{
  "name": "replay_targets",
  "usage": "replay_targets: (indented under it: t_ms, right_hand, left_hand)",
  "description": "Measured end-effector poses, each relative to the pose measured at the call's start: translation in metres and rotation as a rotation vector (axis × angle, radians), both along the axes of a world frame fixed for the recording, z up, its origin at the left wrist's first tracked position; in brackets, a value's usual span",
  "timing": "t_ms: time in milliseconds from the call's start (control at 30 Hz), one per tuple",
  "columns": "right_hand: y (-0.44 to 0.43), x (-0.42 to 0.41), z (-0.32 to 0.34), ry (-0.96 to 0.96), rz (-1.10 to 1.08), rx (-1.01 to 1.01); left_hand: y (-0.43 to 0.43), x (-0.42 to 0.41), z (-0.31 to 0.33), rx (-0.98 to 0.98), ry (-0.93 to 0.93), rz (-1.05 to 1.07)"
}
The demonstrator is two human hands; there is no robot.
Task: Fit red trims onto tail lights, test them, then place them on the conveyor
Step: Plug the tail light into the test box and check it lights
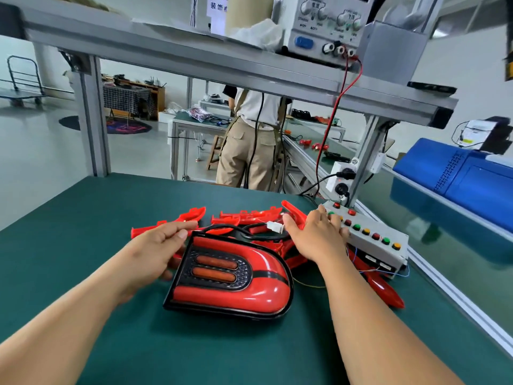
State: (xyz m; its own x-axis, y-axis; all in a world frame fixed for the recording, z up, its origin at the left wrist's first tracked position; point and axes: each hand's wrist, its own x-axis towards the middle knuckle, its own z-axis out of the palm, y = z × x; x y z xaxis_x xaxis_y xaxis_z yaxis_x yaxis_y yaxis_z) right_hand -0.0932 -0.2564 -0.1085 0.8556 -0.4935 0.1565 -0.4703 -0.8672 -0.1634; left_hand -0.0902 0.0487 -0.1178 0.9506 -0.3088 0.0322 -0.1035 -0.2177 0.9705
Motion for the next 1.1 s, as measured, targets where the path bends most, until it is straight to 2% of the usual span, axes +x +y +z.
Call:
replay_targets:
  t_ms: [200,433,633,800,1100]
  right_hand:
    - [-0.012,0.007,0.008,0.121,-0.013,-0.089]
    - [-0.017,0.006,0.008,0.166,-0.013,-0.184]
    - [-0.016,0.006,0.005,0.156,-0.014,-0.192]
    - [-0.016,0.004,-0.003,0.116,-0.016,-0.151]
    - [-0.020,-0.006,-0.014,0.006,-0.110,-0.122]
  left_hand:
    - [0.003,-0.001,0.000,-0.032,0.047,-0.043]
    - [0.004,0.002,0.000,-0.053,-0.002,-0.026]
    - [0.002,0.003,-0.003,-0.018,-0.061,0.045]
    - [-0.002,0.002,0.002,-0.212,0.075,0.077]
    - [-0.005,0.002,0.002,-0.226,0.072,0.069]
